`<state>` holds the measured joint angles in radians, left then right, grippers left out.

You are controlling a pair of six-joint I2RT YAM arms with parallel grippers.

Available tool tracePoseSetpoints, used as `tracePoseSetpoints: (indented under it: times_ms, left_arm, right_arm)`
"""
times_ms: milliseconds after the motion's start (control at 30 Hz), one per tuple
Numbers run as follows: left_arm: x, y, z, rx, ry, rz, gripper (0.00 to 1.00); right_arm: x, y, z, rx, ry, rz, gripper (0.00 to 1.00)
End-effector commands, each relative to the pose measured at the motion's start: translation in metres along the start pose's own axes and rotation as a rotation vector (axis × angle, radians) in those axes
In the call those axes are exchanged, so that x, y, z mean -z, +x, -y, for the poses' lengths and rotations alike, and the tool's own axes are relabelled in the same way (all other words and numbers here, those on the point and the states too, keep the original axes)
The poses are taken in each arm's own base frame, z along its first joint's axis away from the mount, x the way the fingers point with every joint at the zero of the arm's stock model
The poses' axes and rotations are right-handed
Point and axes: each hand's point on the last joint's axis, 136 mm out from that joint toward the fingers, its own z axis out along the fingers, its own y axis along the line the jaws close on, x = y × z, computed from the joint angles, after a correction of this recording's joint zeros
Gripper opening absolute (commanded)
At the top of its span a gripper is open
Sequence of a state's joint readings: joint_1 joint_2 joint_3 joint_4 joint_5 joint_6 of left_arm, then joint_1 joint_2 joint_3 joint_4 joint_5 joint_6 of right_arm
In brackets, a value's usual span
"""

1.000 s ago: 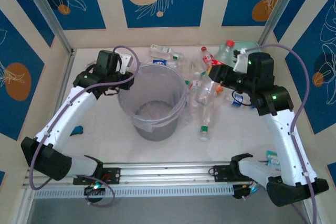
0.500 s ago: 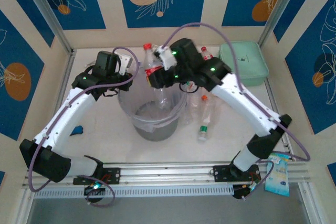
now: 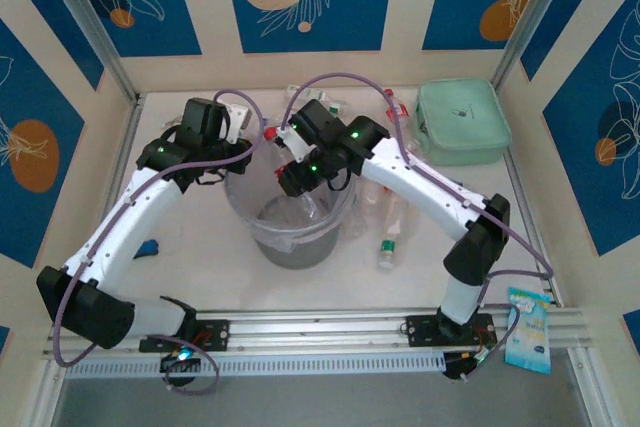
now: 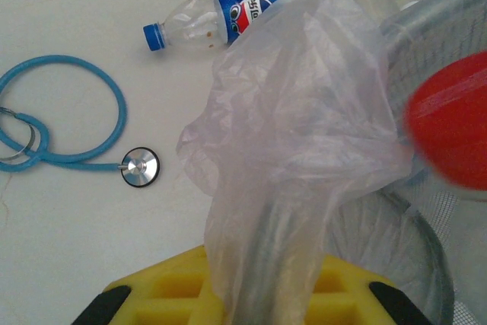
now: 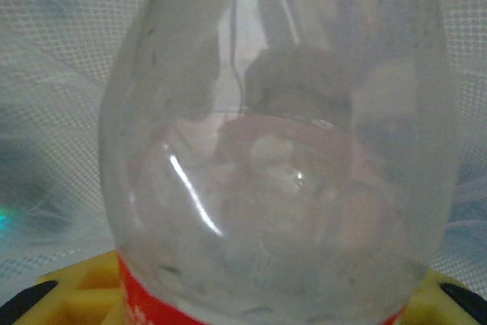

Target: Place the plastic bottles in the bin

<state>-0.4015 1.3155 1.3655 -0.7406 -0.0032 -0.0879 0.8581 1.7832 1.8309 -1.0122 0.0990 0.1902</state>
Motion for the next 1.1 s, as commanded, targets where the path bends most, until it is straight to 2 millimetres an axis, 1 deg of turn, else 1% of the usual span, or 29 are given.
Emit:
tracePoseSetpoints:
  times_ms: [0,167,300,400,467,500,533,633,700,767,900,1000,1033,1067]
  left_arm:
    - [0.009,-0.010,-0.012,-0.008,-0.060,0.056,0.02]
    - [0.011,-0.011,-0.013,-0.016,-0.070,0.067,0.00]
    - [0.010,-0.010,-0.012,-0.016,-0.064,0.067,0.00]
    - [0.010,-0.010,-0.013,-0.016,-0.066,0.072,0.00]
    - [0.012,-0.011,-0.014,-0.018,-0.072,0.078,0.00]
    - [0.012,-0.011,-0.014,-0.018,-0.073,0.079,0.00]
    - [0.012,-0.012,-0.014,-0.019,-0.073,0.081,0.00]
    - [0.013,-0.011,-0.014,-0.019,-0.072,0.085,0.00]
    - [0.013,-0.010,-0.014,-0.017,-0.073,0.085,0.00]
    - [0.014,-0.010,-0.014,-0.016,-0.074,0.089,0.00]
    - [0.018,-0.012,-0.017,-0.020,-0.090,0.101,0.00]
    - [0.019,-0.013,-0.019,-0.020,-0.100,0.105,0.00]
    - [0.019,-0.013,-0.019,-0.021,-0.102,0.106,0.00]
    - [0.019,-0.013,-0.020,-0.021,-0.104,0.107,0.00]
  right_arm:
    - [-0.036,0.030,0.004,-0.027,0.003,-0.149,0.00]
    - [-0.076,0.043,0.004,-0.093,-0.032,-0.212,0.00]
    - [-0.107,0.060,0.007,-0.170,-0.038,-0.267,0.00]
    - [-0.125,0.071,0.008,-0.208,-0.048,-0.308,0.00]
    - [-0.132,0.076,0.007,-0.222,-0.052,-0.326,0.04]
    - [-0.134,0.076,0.008,-0.227,-0.047,-0.321,0.13]
    - [-0.133,0.075,0.007,-0.227,-0.052,-0.307,0.23]
    - [-0.123,0.067,0.007,-0.226,-0.053,-0.264,0.44]
    - [-0.114,0.063,0.008,-0.220,-0.045,-0.247,0.52]
    - [-0.103,0.059,0.008,-0.207,-0.036,-0.227,0.57]
    - [-0.066,0.043,0.007,-0.179,-0.014,-0.157,0.67]
    - [-0.035,0.034,0.001,-0.154,-0.020,-0.106,0.75]
    - [-0.024,0.030,-0.001,-0.148,-0.024,-0.085,0.76]
    - [-0.012,0.027,-0.003,-0.137,-0.026,-0.062,0.87]
